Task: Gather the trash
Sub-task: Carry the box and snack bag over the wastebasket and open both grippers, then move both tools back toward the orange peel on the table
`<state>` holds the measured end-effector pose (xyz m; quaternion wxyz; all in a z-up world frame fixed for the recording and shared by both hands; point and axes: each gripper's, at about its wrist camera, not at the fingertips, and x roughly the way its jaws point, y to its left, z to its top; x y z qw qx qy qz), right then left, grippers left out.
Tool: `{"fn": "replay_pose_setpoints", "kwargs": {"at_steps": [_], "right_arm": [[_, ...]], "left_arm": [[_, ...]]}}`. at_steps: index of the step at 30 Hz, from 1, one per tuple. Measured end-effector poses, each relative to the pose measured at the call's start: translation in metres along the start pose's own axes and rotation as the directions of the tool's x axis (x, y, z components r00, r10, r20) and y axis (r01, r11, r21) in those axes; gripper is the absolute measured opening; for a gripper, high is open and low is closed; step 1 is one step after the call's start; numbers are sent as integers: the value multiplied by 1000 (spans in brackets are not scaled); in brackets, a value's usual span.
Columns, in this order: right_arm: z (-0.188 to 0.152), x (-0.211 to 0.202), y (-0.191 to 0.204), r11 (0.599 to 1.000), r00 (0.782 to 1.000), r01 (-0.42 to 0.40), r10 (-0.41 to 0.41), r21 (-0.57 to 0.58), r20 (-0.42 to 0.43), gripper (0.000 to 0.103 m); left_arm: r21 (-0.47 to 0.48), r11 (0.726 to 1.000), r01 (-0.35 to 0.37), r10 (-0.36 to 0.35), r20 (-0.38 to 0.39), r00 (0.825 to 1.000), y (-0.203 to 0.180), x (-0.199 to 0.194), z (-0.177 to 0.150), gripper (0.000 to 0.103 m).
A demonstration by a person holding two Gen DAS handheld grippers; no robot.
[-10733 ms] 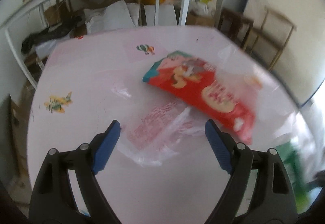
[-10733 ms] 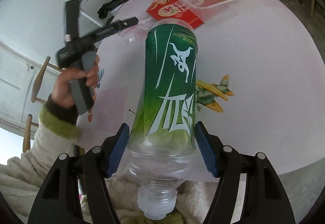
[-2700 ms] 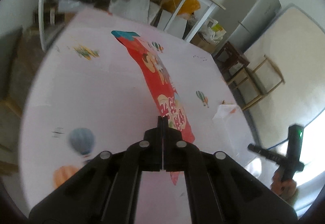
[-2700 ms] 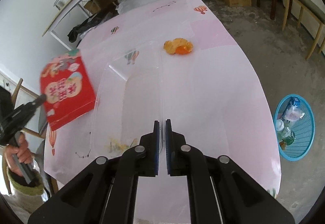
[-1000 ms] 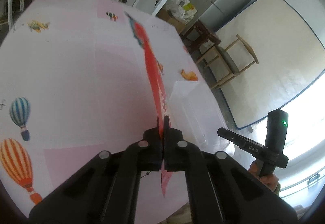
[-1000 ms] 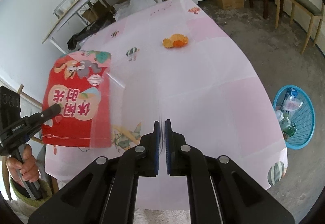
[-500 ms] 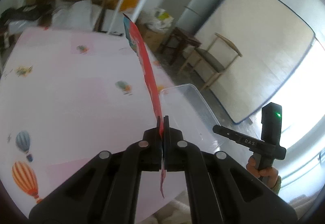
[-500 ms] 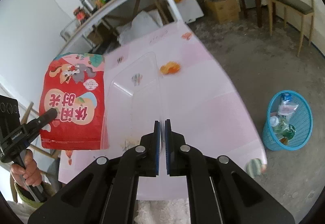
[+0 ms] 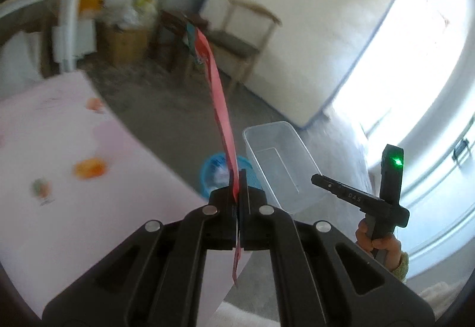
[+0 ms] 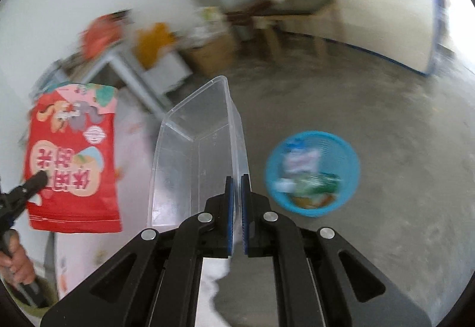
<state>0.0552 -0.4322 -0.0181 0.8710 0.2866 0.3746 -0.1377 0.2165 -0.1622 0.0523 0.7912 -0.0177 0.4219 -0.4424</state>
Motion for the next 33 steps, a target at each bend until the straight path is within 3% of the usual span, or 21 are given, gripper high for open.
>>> {"fn": "replay_pose_setpoints", "kwargs": {"at_steps": [4, 8, 14, 15, 16, 17, 18, 20, 23, 27, 33], "right_arm": [[-2, 29, -64, 991, 997, 50, -42, 125, -64, 5], [-6, 71, -115, 969, 988, 97, -66, 226, -141, 5], [-4, 140, -157, 944, 975, 146, -87, 296, -202, 8], [-3, 155, -163, 944, 976, 146, -89, 297, -196, 9], [-1, 169, -168, 948, 978, 141, -89, 286, -186, 15], [-1, 180, -172, 948, 978, 147, -97, 283, -182, 32], [-4, 194, -179, 944, 974, 175, -124, 280, -190, 40], [-9, 213, -191, 932, 963, 219, -159, 290, -216, 43], [-22, 221, -208, 907, 963, 215, -136, 362, -232, 43], [-29, 210, -212, 902, 966, 213, -139, 375, -216, 44], [-29, 167, -213, 903, 976, 196, -141, 382, -166, 49]], "left_arm": [[15, 1000, 1, 2, -156, 988, -13, 92, 17, 0], [58, 998, -12, 28, -279, 960, -26, 173, 21, 0], [96, 995, -14, 50, -377, 925, -40, 261, 24, 0], [108, 994, -15, 58, -403, 913, -39, 278, 24, 5], [108, 994, -15, 61, -429, 901, -39, 294, 25, 17], [99, 995, -33, 75, -455, 887, -37, 309, 20, 39], [95, 994, -56, 94, -471, 877, -35, 319, 17, 47], [83, 993, -84, 114, -484, 868, -29, 329, 14, 48], [40, 997, -71, 82, -466, 881, -20, 319, 15, 48], [84, 993, -80, 108, -416, 903, -17, 291, 21, 51], [57, 997, -58, 72, -301, 951, -14, 207, 32, 58]]}}
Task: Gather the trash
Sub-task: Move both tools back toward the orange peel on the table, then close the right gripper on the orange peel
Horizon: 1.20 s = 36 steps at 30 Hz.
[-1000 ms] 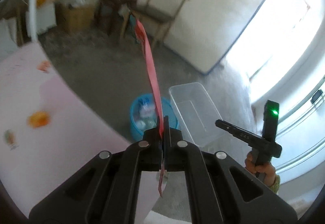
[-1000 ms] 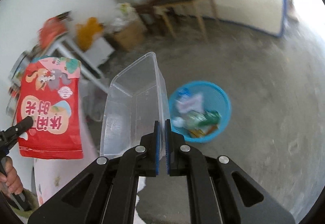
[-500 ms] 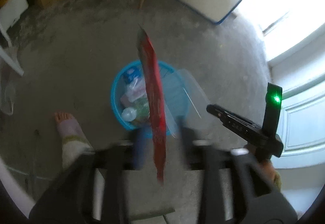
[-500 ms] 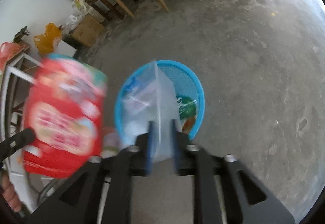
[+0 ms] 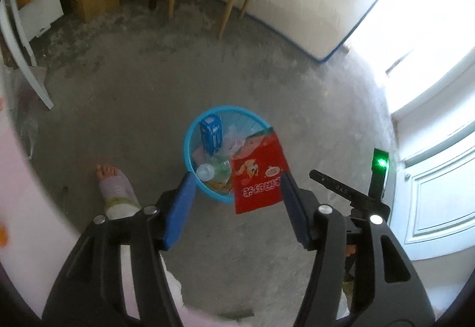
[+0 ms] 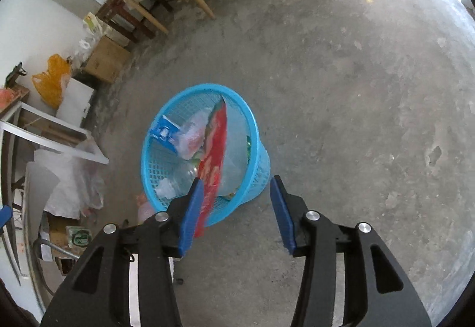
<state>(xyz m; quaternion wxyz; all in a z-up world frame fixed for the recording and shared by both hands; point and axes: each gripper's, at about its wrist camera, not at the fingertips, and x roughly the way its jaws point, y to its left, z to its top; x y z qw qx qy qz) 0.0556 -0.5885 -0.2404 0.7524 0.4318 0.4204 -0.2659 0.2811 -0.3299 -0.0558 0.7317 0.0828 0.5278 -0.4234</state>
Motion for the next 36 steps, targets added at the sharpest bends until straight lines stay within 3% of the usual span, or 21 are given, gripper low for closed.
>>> {"fn": "replay_pose_setpoints", "kwargs": {"at_steps": [3, 6, 10, 15, 19, 23, 24, 28, 32, 36], "right_arm": [[-3, -30, 11, 999, 999, -29, 31, -36, 37, 51], [-9, -62, 43, 989, 995, -72, 80, -129, 64, 54], [-18, -95, 112, 945, 985, -136, 161, -297, 62, 55], [-49, -124, 220, 822, 951, -271, 310, -501, -6, 61], [-91, -122, 320, 676, 912, -388, 378, -627, -158, 61], [-134, -106, 389, 579, 909, -403, 341, -709, -238, 61], [-148, -97, 409, 547, 915, -391, 315, -740, -251, 61], [-182, -73, 450, 483, 939, -333, 248, -810, -238, 56], [-198, -53, 472, 443, 960, -267, 196, -856, -198, 49], [-199, -33, 478, 447, 966, -256, 150, -857, -211, 40]], "left_arm": [[3, 1000, 2, -2, 73, 997, 14, -49, -23, 63], [-28, 999, -41, 44, 150, 988, 36, -100, -52, 63], [-103, 981, -166, 186, 236, 954, 73, -156, -95, 64], [-250, 932, -263, 324, 242, 915, 118, -187, -143, 72], [-312, 899, -308, 388, 241, 890, 143, -196, -169, 74], [-362, 871, -333, 435, 253, 864, 167, -207, -185, 74], [-373, 866, -333, 441, 257, 860, 171, -208, -188, 75], [-410, 855, -318, 446, 268, 854, 187, -212, -194, 75], [-422, 853, -307, 443, 273, 854, 190, -209, -201, 75], [-431, 856, -285, 424, 270, 865, 196, -202, -203, 75]]}}
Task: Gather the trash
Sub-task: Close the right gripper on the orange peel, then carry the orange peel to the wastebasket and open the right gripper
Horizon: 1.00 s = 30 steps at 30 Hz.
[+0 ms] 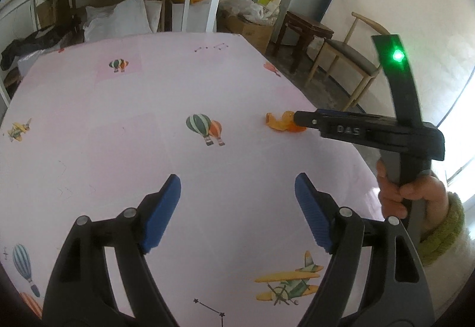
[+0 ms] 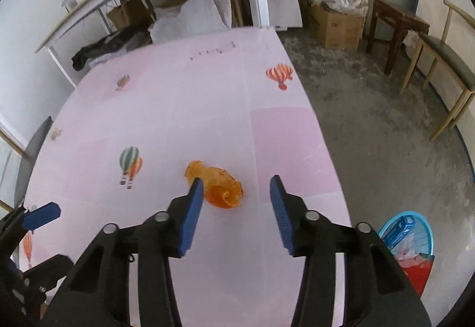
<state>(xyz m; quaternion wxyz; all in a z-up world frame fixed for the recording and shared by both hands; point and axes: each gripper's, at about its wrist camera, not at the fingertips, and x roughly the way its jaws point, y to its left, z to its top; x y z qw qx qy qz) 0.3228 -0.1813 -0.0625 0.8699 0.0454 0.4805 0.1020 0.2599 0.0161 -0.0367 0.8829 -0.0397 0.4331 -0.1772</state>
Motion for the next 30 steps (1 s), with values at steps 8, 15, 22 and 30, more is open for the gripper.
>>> {"fn": "replay_pose_setpoints", "kwargs": {"at_steps": [8, 15, 22, 30], "right_arm": [[4, 12, 6, 999, 1000, -23, 23, -31, -5, 27], [4, 11, 10, 998, 999, -38, 39, -45, 14, 10], [-9, -14, -2, 997, 995, -74, 73, 19, 63, 8], [-48, -81, -63, 978, 981, -98, 64, 185, 183, 8]], "left_arm": [[-3, 1000, 6, -6, -9, 1000, -3, 7, -2, 75], [-3, 1000, -5, 5, -12, 1000, -7, 9, -3, 75], [13, 1000, 4, -4, -17, 1000, -17, 12, -2, 75], [65, 996, 54, -51, -43, 998, -49, 17, -3, 75]]}}
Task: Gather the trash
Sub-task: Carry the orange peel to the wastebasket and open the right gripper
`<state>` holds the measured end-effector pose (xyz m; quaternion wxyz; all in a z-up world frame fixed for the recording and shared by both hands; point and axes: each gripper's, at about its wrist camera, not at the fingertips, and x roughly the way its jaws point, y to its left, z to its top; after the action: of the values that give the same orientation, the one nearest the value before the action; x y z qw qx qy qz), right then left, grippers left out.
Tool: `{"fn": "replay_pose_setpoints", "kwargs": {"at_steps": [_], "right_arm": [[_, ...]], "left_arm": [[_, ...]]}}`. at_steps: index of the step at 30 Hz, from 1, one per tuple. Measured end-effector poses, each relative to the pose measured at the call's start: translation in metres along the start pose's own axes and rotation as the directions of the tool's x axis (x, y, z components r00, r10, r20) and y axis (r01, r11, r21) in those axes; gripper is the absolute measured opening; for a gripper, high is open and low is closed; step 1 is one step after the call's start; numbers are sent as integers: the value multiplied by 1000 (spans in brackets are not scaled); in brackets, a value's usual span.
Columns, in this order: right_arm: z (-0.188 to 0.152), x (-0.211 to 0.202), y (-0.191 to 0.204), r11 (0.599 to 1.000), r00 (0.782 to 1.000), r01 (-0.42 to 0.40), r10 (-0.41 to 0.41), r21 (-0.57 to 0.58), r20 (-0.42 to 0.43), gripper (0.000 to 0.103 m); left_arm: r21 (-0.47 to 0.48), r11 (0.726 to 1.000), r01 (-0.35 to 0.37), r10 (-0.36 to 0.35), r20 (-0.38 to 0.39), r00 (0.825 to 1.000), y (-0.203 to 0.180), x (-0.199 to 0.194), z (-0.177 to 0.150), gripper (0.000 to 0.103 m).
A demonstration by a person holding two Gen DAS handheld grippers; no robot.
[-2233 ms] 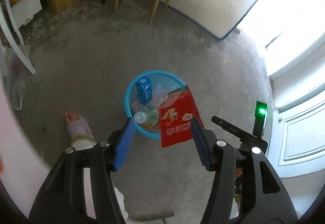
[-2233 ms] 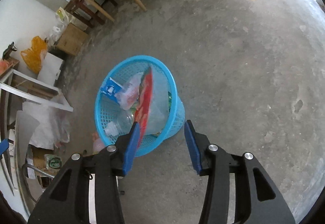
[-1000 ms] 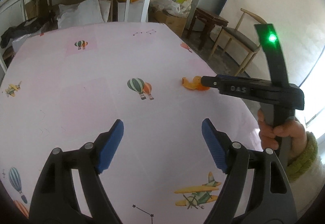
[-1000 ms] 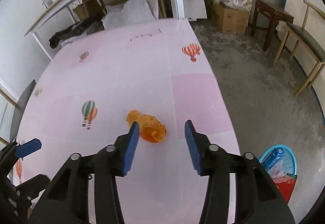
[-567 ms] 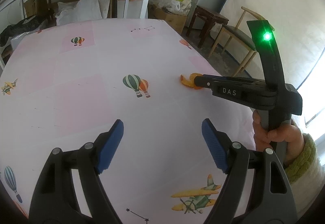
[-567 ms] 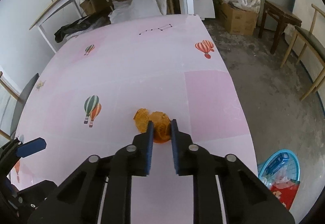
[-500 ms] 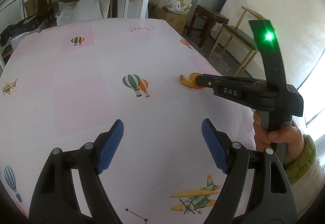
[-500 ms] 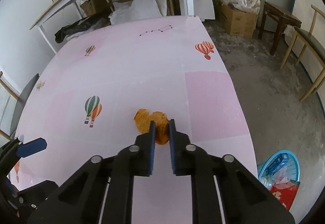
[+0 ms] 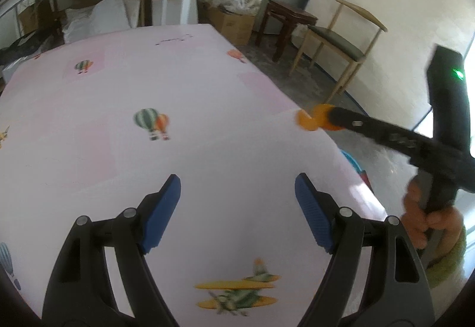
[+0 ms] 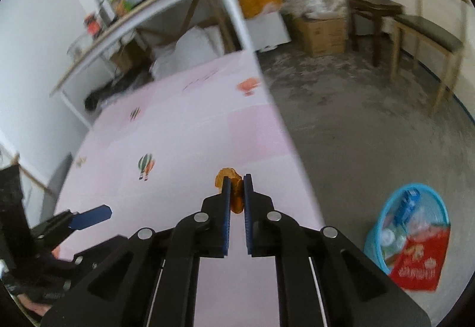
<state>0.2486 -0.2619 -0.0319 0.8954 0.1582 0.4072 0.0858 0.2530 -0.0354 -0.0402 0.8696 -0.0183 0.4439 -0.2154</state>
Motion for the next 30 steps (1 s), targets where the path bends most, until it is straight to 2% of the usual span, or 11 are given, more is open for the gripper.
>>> {"fn": "replay_pose_setpoints", "kwargs": {"at_steps": [3, 7, 9, 12, 15, 17, 19, 21, 23, 27, 30], "right_arm": [[-11, -38, -45, 995, 997, 48, -53, 86, 50, 8], [-27, -73, -110, 967, 983, 163, -176, 195, 53, 8], [-37, -80, -151, 938, 973, 218, -229, 270, 10, 9], [-49, -69, -195, 899, 952, 305, -301, 314, -64, 12], [-60, -49, -230, 867, 931, 364, -338, 339, -137, 14], [-68, -34, -253, 852, 927, 374, -330, 366, -180, 17], [-79, -29, -267, 826, 920, 391, -334, 407, -205, 17], [-87, -34, -271, 816, 930, 367, -315, 447, -188, 19], [-95, -48, -267, 817, 936, 351, -315, 457, -155, 24], [-106, -86, -248, 828, 937, 342, -336, 444, -96, 25], [-114, -121, -224, 840, 925, 360, -378, 406, -37, 45]], "left_arm": [[23, 999, 22, -22, -4, 1000, -14, -2, -2, 75], [45, 997, 67, -66, -24, 998, -31, -6, -6, 75], [50, 995, 92, -90, -34, 995, -39, -9, -9, 77], [50, 992, 118, -116, -45, 992, -50, -15, -17, 79], [47, 989, 137, -135, -40, 990, -59, -23, -23, 79], [49, 988, 147, -145, -30, 989, -66, -29, -28, 80], [52, 987, 150, -149, -23, 989, -73, -34, -32, 81], [59, 986, 158, -157, -23, 987, -79, -38, -37, 83], [69, 984, 166, -164, -27, 986, -85, -41, -43, 83], [95, 979, 181, -179, -24, 984, -98, -50, -58, 83], [106, 978, 178, -179, 3, 984, -104, -60, -68, 85]]}}
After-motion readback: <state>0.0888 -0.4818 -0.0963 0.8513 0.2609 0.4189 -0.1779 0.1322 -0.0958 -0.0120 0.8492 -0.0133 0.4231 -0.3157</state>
